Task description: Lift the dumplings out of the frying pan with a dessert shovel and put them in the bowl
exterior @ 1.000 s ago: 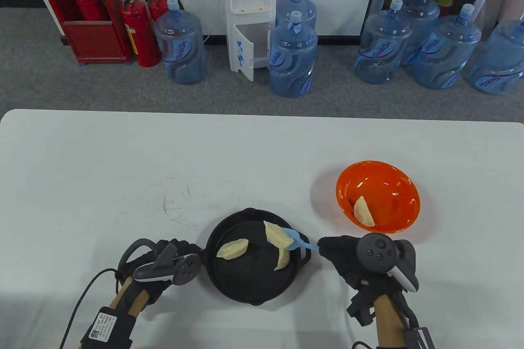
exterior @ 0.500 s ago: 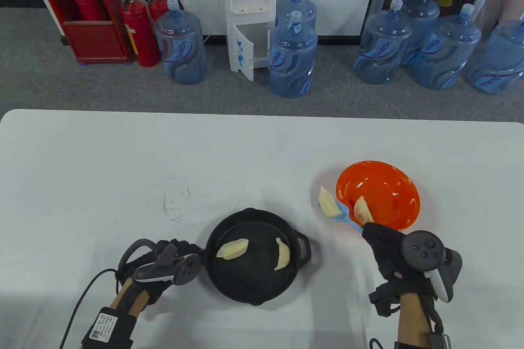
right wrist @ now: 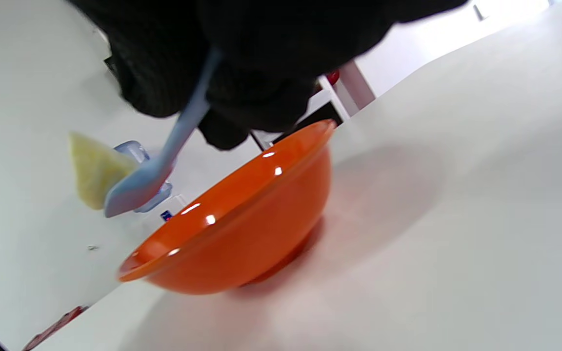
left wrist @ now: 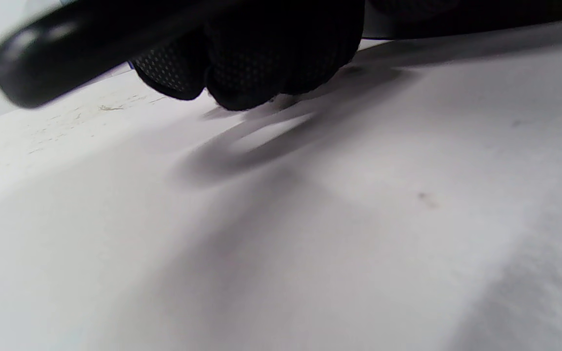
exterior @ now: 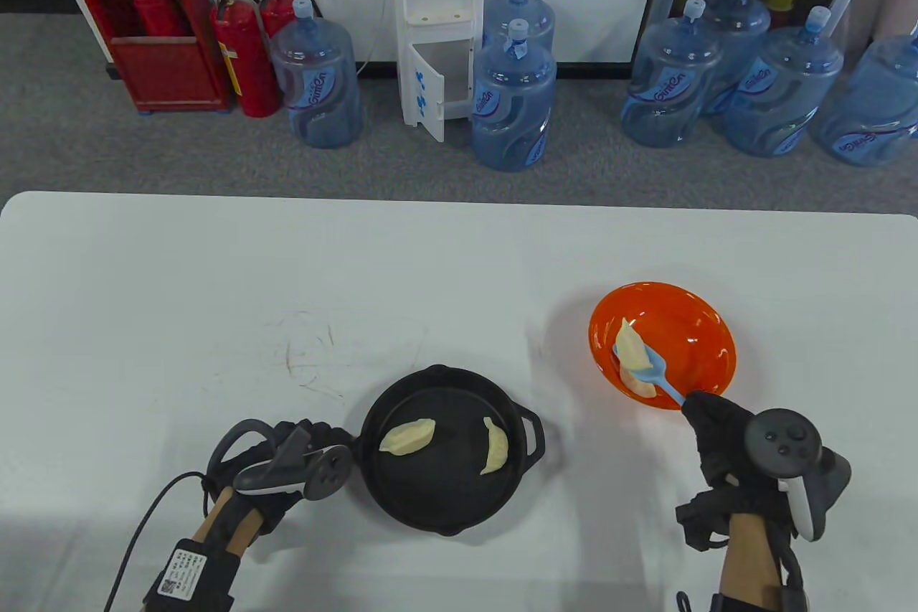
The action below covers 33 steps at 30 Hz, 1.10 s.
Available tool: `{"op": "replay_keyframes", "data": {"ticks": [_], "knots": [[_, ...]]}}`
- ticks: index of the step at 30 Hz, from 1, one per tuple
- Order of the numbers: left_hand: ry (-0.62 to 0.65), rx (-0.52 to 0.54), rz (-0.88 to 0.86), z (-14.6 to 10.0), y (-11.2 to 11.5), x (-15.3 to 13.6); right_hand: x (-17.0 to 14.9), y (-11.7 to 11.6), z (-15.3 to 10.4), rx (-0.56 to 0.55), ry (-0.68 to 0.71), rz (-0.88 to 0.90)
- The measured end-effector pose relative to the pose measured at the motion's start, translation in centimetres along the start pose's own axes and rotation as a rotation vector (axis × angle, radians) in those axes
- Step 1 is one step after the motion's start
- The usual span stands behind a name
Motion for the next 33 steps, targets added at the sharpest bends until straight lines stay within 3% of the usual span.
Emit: {"op": "replay_keyframes", "data": {"ticks": [8,19,33], "knots": [[0.000,0.000,0.000,0.0,0.0,0.0,-1.9,0.7,0.3,-0.049,-0.084,-0.065],[-0.003,-0.004,-0.004,0.0,0.0,0.0,-2.4,1.4,1.3,-0.030,-0.078,-0.206],[-0.005,-0.006,0.000,0.0,0.0,0.0,1.1,-0.2,1.2,-0.104,0.006,-0.536]]}}
Point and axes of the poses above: the tracker on the back of each hand, its own x axis roughly to the thumb side, its own z axis roughly from the wrist to the fingertips, y = z × x, the point moved 2 cm from there along z, roughly from the wrist to the fingertips, and after that the axes turned 4 degrees about x, right-handed, at the moved point
